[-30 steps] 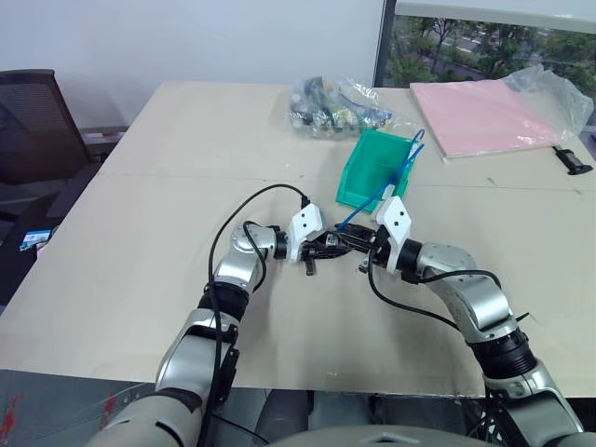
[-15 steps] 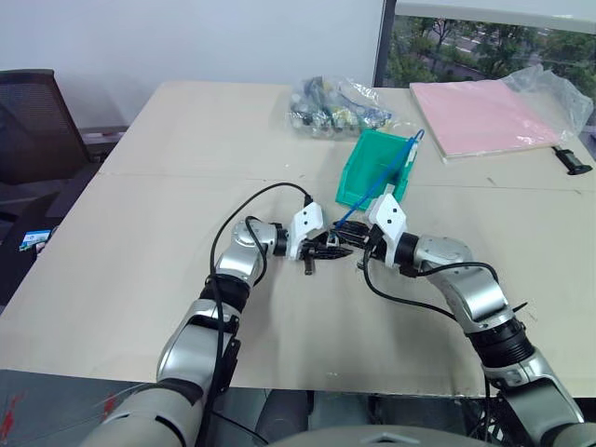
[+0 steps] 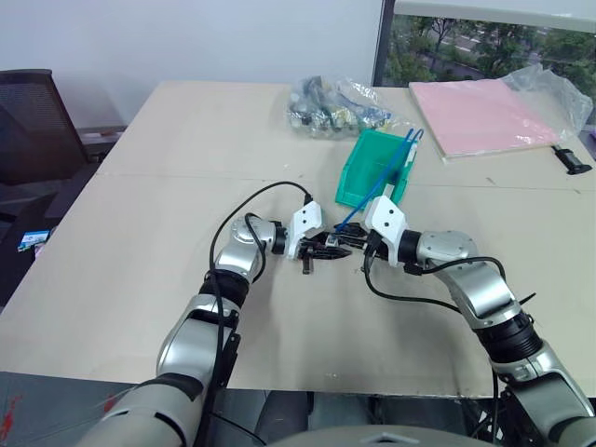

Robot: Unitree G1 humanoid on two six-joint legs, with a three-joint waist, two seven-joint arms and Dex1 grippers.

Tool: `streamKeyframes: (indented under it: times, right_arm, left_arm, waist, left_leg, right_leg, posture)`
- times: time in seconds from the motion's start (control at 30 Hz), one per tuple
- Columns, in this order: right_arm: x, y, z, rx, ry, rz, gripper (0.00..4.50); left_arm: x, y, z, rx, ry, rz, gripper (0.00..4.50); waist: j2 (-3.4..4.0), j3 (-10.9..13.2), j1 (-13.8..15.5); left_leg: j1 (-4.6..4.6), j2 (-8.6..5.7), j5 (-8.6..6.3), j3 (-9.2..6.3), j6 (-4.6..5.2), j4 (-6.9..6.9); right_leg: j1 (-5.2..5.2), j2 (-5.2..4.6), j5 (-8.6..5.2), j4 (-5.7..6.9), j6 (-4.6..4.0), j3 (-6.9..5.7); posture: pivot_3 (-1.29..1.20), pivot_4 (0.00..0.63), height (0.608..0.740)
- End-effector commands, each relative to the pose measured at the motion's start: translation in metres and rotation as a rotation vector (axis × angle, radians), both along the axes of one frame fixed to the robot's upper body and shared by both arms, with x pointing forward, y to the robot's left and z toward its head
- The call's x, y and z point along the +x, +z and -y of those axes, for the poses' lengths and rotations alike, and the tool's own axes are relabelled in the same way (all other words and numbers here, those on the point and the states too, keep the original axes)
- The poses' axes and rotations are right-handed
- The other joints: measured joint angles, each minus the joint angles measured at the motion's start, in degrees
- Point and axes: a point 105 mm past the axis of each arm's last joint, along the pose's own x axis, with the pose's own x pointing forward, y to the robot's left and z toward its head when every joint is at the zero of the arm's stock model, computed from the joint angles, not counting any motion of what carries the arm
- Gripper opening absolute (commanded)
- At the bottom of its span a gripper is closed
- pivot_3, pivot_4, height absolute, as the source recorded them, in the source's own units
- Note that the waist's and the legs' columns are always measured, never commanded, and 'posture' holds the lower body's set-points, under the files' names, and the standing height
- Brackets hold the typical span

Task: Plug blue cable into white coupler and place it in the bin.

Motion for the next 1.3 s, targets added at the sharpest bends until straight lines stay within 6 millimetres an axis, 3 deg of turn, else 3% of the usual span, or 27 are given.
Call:
streamKeyframes:
  times: [0.03,0.13,0.3,0.43,0.5,0.57,0.67,0.83,0.93,1.2,1.3]
  right_arm:
    - [-0.001,-0.002,-0.006,-0.004,0.019,-0.009,0.00]
    - [0.000,-0.014,-0.007,0.034,0.005,-0.105,0.00]
    - [-0.008,-0.059,0.004,-0.059,0.012,-0.252,0.00]
    - [-0.017,-0.107,0.011,-0.072,-0.042,-0.482,0.00]
    - [-0.016,-0.114,0.013,-0.056,-0.052,-0.509,0.00]
    - [-0.016,-0.113,0.013,-0.042,-0.038,-0.514,0.00]
    - [-0.010,-0.106,0.015,-0.062,-0.031,-0.464,0.00]
    - [0.004,-0.043,0.004,0.193,0.023,-0.322,0.00]
    - [0.008,-0.023,0.006,0.218,0.038,-0.253,0.00]
    - [0.006,-0.014,0.001,0.188,0.066,-0.204,0.00]
    - [0.006,0.003,0.002,0.227,0.078,-0.183,0.00]
  left_arm:
    - [-0.020,-0.031,0.005,0.070,-0.077,-0.114,0.79]
    - [-0.020,-0.030,0.005,0.068,-0.075,-0.112,0.79]
    - [-0.019,-0.030,0.004,0.067,-0.066,-0.117,0.79]
    - [-0.018,-0.030,0.006,0.063,-0.059,-0.120,0.79]
    - [-0.018,-0.030,0.006,0.061,-0.060,-0.123,0.79]
    - [-0.018,-0.030,0.007,0.060,-0.062,-0.125,0.79]
    - [-0.019,-0.031,0.007,0.060,-0.062,-0.131,0.79]
    - [-0.019,-0.032,0.006,0.050,-0.045,-0.143,0.79]
    - [-0.020,-0.033,0.005,0.046,-0.044,-0.151,0.79]
    - [-0.030,-0.028,0.001,-0.004,-0.074,-0.089,4.45]
    - [-0.031,-0.019,-0.012,-0.022,-0.031,-0.048,4.45]
  waist:
    - [0.00,0.00,0.00]
    - [0.00,0.00,-0.02]
    - [0.04,-0.09,-0.02]
    - [0.05,-0.59,-0.16]
    - [0.02,-0.69,-0.33]
    - [0.06,-0.98,-0.58]
    - [0.28,-1.17,-0.78]
    - [0.31,-1.13,-0.76]
    - [0.36,-1.05,-0.74]
    - [0.39,-1.01,-0.78]
    - [0.39,-0.80,-1.07]
  left_leg:
    - [0.00,-0.01,0.00,-0.01,0.00,-0.02]
    - [0.00,-0.01,0.00,-0.03,0.00,-0.02]
    - [0.01,-0.02,0.00,-0.05,0.00,-0.02]
    - [0.09,-0.03,0.00,-0.08,0.00,-0.07]
    - [0.65,-0.06,-0.01,-0.05,0.02,-0.38]
    - [1.13,-0.08,-0.02,-0.06,0.03,-0.65]
    - [1.14,-0.09,-0.02,-0.11,0.03,-0.66]
    - [1.07,-0.12,-0.02,-0.18,0.03,-0.65]
    - [0.93,-0.19,-0.02,-0.26,0.03,-0.62]
    - [0.93,-0.23,-0.02,-0.44,0.03,-0.60]
    - [0.91,-0.25,-0.02,-0.76,0.03,-0.58]
  right_leg:
    - [0.00,0.00,0.00,-0.01,0.00,0.00]
    - [0.00,0.00,0.00,-0.02,0.00,-0.01]
    - [0.01,0.00,0.00,-0.04,0.00,-0.01]
    - [0.09,0.00,0.00,-0.07,0.00,0.00]
    - [0.54,0.00,0.00,-0.27,-0.01,0.06]
    - [0.97,0.00,-0.03,-0.41,-0.02,0.10]
    - [0.97,0.00,-0.04,-0.38,-0.03,0.09]
    - [0.95,0.00,-0.04,-0.39,-0.03,0.07]
    - [0.89,-0.05,-0.04,-0.41,-0.02,0.05]
    - [0.90,-0.05,-0.04,-0.33,-0.02,-0.03]
    - [0.90,-0.06,-0.04,-0.32,-0.02,-0.05]
  posture:
    - [0.00,0.150,0.739]
    - [0.00,0.150,0.739]
    - [0.00,0.150,0.739]
    - [0.00,0.150,0.739]
    - [0.00,0.150,0.739]
    - [0.00,0.150,0.739]
    - [0.00,0.150,0.739]
    - [0.00,0.150,0.739]
    - [0.00,0.150,0.739]
    - [0.00,0.150,0.739]
    - [0.00,0.150,0.739]
